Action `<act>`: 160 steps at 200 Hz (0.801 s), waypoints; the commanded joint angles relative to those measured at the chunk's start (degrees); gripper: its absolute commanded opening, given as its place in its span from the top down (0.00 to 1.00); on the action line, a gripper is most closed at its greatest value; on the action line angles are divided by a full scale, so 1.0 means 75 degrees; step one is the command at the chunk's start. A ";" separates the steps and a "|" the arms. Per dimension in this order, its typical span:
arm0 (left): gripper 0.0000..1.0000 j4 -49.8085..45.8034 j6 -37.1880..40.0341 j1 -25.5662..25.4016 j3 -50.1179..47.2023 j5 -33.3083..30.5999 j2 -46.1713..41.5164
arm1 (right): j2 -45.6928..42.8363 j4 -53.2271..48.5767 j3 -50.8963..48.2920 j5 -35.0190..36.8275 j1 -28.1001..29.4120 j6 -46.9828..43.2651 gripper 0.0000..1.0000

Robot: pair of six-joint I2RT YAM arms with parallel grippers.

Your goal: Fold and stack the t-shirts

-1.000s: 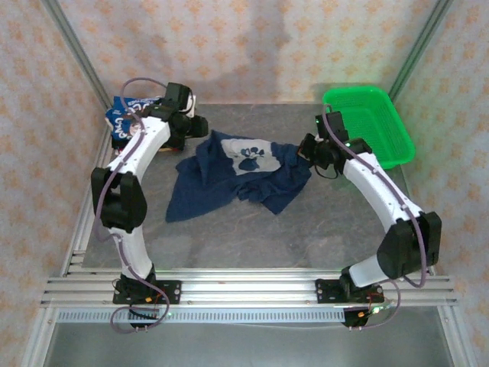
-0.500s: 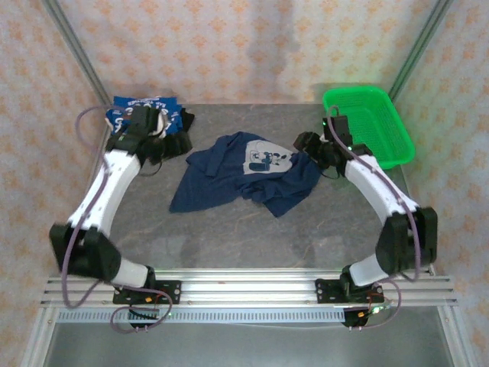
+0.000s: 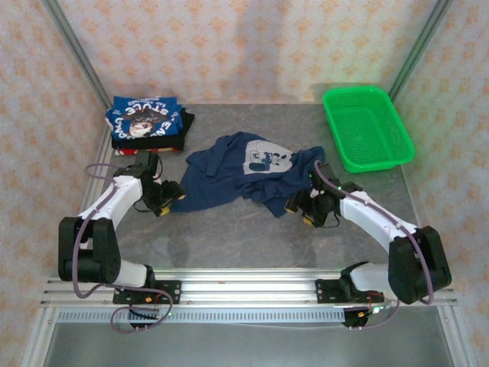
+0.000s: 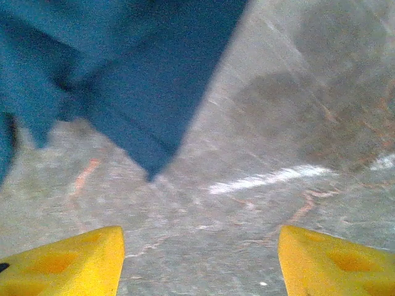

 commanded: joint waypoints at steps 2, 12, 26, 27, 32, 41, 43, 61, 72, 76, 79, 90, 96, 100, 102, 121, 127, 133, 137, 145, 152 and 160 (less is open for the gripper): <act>0.39 0.0641 -0.0358 0.0104 -0.0195 0.0040 0.0164 | 0.0030 0.0754 -0.0296 0.0040 0.0039 0.0511 0.34; 0.41 0.0827 -0.0439 0.0123 -0.0276 0.0063 0.0301 | 0.0121 0.0947 -0.0415 0.0148 0.0036 0.0586 0.35; 0.44 0.1102 -0.0550 0.0124 -0.0391 0.0121 0.0532 | 0.0323 0.1233 -0.0496 0.0111 0.0037 0.0676 0.36; 0.44 0.1124 -0.0558 0.0129 -0.0398 0.0129 0.0544 | 0.0333 0.1247 -0.0496 0.0109 0.0033 0.0676 0.36; 0.45 0.1208 -0.0586 0.0128 -0.0442 0.0136 0.0614 | 0.0399 0.1335 -0.0497 0.0068 0.0039 0.0703 0.36; 0.47 0.1365 -0.0625 0.0123 -0.0532 0.0078 0.0703 | 0.0495 0.1565 -0.0525 0.0005 0.0048 0.0790 0.37; 0.47 0.1399 -0.0640 0.0129 -0.0540 0.0055 0.0722 | 0.0502 0.1610 -0.0536 -0.0001 0.0051 0.0800 0.37; 0.56 0.1772 -0.0688 0.0125 -0.0661 -0.0108 0.0883 | 0.0563 0.2129 -0.0579 -0.0138 0.0049 0.1005 0.38; 0.65 0.1994 -0.0736 0.0132 -0.0710 -0.0130 0.0986 | 0.0662 0.2282 -0.0518 -0.0246 0.0079 0.1089 0.39; 0.67 0.2046 -0.0742 0.0130 -0.0712 -0.0150 0.1037 | 0.0712 0.2306 -0.0482 -0.0276 0.0102 0.1096 0.40; 0.69 0.2082 -0.0735 0.0124 -0.0710 -0.0170 0.1064 | 0.0746 0.2329 -0.0449 -0.0296 0.0128 0.1097 0.40; 0.77 0.2221 -0.0742 0.0124 -0.0722 -0.0202 0.1158 | 0.0878 0.2369 -0.0329 -0.0326 0.0272 0.1108 0.40; 0.81 0.2299 -0.0742 0.0128 -0.0742 -0.0223 0.1208 | 0.0966 0.2391 -0.0272 -0.0336 0.0338 0.1139 0.41; 0.84 0.2339 -0.0742 0.0125 -0.0749 -0.0225 0.1233 | 0.1032 0.2408 -0.0236 -0.0355 0.0374 0.1149 0.41; 0.86 0.2355 -0.0742 0.0118 -0.0752 -0.0223 0.1244 | 0.1055 0.2427 -0.0220 -0.0369 0.0384 0.1160 0.41; 0.96 0.2387 -0.0697 0.0136 -0.0780 -0.0221 0.1269 | 0.1299 0.2361 -0.0042 -0.0432 0.0527 0.1235 0.43; 0.98 0.2398 -0.0695 0.0124 -0.0816 -0.0218 0.1233 | 0.1332 0.2290 0.0002 -0.0411 0.0581 0.1246 0.44; 1.00 0.2406 -0.0695 0.0123 -0.0847 -0.0225 0.1169 | 0.1344 0.2242 0.0029 -0.0387 0.0631 0.1265 0.44; 1.00 0.2410 -0.0695 0.0132 -0.0878 -0.0220 0.1130 | 0.1345 0.2224 0.0042 -0.0366 0.0653 0.1298 0.45; 1.00 0.2382 -0.0674 0.0135 -0.0897 -0.0227 0.1057 | 0.1366 0.2213 0.0063 -0.0363 0.0704 0.1369 0.45; 1.00 0.2357 -0.0649 0.0126 -0.0908 -0.0205 0.1010 | 0.1398 0.2191 0.0097 -0.0356 0.0740 0.1411 0.46; 1.00 0.2321 -0.0627 0.0126 -0.0908 -0.0202 0.0960 | 0.1447 0.2175 0.0136 -0.0311 0.0792 0.1437 0.47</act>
